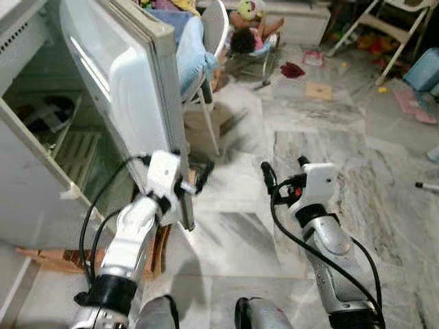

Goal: Restocking fridge

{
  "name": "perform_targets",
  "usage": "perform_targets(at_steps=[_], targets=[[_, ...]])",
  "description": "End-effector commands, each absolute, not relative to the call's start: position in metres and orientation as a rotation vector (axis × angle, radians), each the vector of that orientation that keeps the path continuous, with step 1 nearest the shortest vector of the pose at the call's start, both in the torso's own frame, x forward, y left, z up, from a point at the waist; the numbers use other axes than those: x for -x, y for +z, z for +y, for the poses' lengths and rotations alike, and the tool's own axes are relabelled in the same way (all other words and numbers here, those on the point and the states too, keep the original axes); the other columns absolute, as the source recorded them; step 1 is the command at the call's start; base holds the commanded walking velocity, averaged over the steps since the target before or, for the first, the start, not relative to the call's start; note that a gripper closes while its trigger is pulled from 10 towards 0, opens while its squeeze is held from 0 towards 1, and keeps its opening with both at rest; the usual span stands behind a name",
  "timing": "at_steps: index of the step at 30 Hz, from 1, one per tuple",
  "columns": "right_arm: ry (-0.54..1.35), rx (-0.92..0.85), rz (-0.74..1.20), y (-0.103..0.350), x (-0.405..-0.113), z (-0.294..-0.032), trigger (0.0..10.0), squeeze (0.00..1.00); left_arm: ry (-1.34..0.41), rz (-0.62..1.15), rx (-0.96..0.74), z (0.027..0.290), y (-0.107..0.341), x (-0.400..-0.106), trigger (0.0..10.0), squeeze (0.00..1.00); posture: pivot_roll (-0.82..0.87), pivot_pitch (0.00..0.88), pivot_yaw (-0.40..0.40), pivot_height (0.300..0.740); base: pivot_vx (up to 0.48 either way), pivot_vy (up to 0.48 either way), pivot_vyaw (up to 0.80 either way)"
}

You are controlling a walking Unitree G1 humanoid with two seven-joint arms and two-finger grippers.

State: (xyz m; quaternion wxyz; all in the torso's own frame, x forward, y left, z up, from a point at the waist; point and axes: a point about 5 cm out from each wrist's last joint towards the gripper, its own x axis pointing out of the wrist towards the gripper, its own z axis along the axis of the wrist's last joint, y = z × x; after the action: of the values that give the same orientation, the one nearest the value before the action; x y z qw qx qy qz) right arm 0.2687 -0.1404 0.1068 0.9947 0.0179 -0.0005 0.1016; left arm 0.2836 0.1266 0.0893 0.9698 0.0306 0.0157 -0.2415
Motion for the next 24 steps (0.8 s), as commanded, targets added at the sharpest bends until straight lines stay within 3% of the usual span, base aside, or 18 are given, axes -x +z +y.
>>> perform_targets(at_steps=[1, 5, 10, 14, 21, 24], targets=[[0.211, -0.024, -0.009, 0.107, -0.27, -0.14, 10.0, 0.0, -0.47, -0.002, -0.059, 0.133, 0.098, -0.284, 10.0, 0.0, 0.0, 0.082, -0.054, 0.74, 0.0, 0.0, 0.0], [0.205, -0.023, -0.003, 0.105, -0.271, -0.142, 10.0, 0.0, -0.246, 0.062, -0.096, 0.174, 0.082, -0.273, 10.0, 0.0, 0.02, 0.09, -0.058, 0.74, 0.0, 0.0, 0.0], [0.212, -0.026, -0.002, 0.105, -0.273, -0.139, 10.0, 0.0, -0.144, 0.106, -0.071, 0.186, 0.078, -0.285, 10.0, 0.0, 0.02, 0.095, -0.069, 0.74, 0.0, 0.0, 0.0], [0.213, -0.024, -0.007, 0.107, -0.275, -0.139, 10.0, 0.0, -0.179, 0.086, -0.071, 0.178, 0.085, -0.302, 10.0, 0.0, 0.02, 0.099, -0.072, 0.74, 0.0, 0.0, 0.0], [0.213, -0.024, -0.007, 0.107, -0.275, -0.139, 10.0, 0.0, -0.179, 0.086, -0.071, 0.178, 0.085, -0.302, 10.0, 0.0, 0.02, 0.099, -0.072, 0.74, 0.0, 0.0, 0.0], [0.184, -0.014, -0.006, 0.107, -0.273, -0.145, 10.0, 0.0, -0.22, 0.042, -0.087, 0.159, 0.101, -0.331, 10.0, 0.0, -0.02, 0.088, -0.058, 0.74, 0.0, 0.0, 0.0]])
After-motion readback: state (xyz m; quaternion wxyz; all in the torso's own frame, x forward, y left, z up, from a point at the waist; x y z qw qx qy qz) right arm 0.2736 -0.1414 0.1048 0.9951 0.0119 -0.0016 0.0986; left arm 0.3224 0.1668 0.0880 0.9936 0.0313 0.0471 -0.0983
